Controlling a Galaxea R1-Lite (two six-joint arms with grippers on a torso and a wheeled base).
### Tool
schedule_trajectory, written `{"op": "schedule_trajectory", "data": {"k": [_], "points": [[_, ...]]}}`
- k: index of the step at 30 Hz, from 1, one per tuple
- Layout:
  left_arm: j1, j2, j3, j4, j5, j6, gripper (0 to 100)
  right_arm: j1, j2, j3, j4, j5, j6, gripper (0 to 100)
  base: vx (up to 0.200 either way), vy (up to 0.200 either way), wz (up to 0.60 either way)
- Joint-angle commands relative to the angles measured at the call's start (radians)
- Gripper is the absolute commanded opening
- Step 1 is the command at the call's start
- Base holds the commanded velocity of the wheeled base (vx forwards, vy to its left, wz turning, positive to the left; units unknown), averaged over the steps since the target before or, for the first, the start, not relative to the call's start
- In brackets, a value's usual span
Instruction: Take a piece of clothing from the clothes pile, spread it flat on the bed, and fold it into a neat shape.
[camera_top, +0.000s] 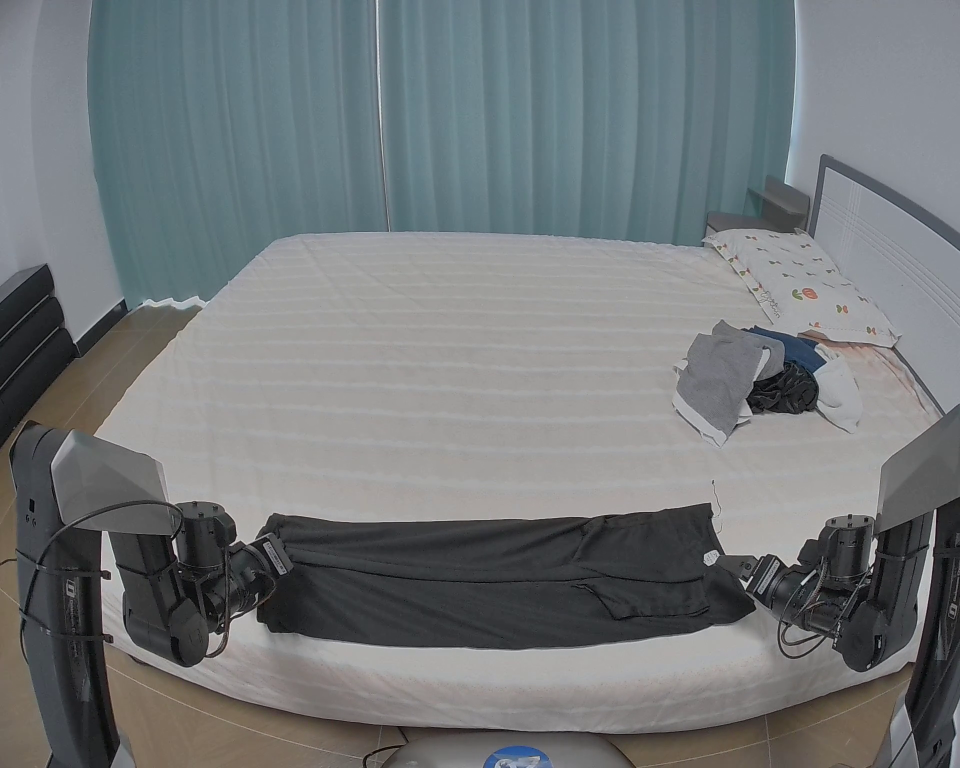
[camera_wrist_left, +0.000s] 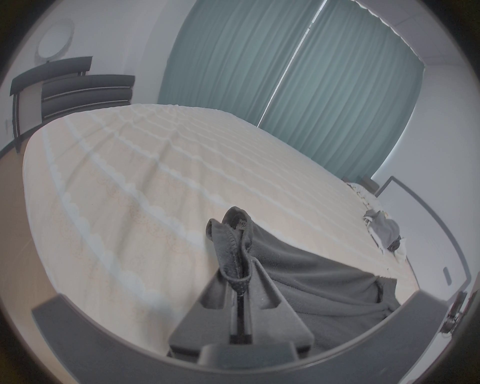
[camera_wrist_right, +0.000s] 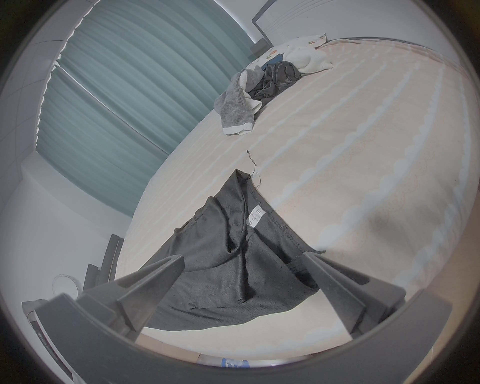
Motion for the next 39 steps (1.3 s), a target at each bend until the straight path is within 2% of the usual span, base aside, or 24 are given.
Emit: {"op": "schedule_trajectory", "data": {"k": [1, 8, 14, 22, 28, 31, 39], "points": [[-0.019, -0.038, -0.002, 0.001, 0.0, -0.033, 0, 0.0, -0.001, 0.0, -0.012, 0.001, 0.0, 100, 0.0, 0.0, 0.0], [-0.108, -0.066, 0.008, 0.002, 0.014, -0.069, 0, 0.0, -0.007, 0.002, -0.012, 0.001, 0.001, 100, 0.0, 0.0, 0.0], [-0.138, -0.085, -0.001, 0.005, 0.037, -0.069, 0, 0.005, -0.001, 0.002, -0.012, -0.001, 0.01, 100, 0.0, -0.033, 0.0], [-0.172, -0.189, -0.07, 0.208, 0.064, -0.069, 0, 0.013, -0.004, 0.008, -0.012, -0.001, 0.023, 100, 0.0, -0.2, 0.0], [-0.249, -0.227, -0.173, 0.375, 0.156, -0.068, 0, 0.013, -0.007, 0.009, -0.012, -0.001, 0.023, 100, 0.0, -0.2, 0.0], [-0.276, -0.233, -0.203, 0.412, 0.172, -0.068, 0, 0.013, -0.009, 0.011, -0.012, -0.001, 0.023, 100, 0.0, -0.2, 0.0], [-0.419, -0.239, -0.344, 0.6, 0.204, -0.082, 0, 0.009, -0.012, 0.011, -0.012, -0.001, 0.023, 100, 0.0, -0.2, 0.0]]}}
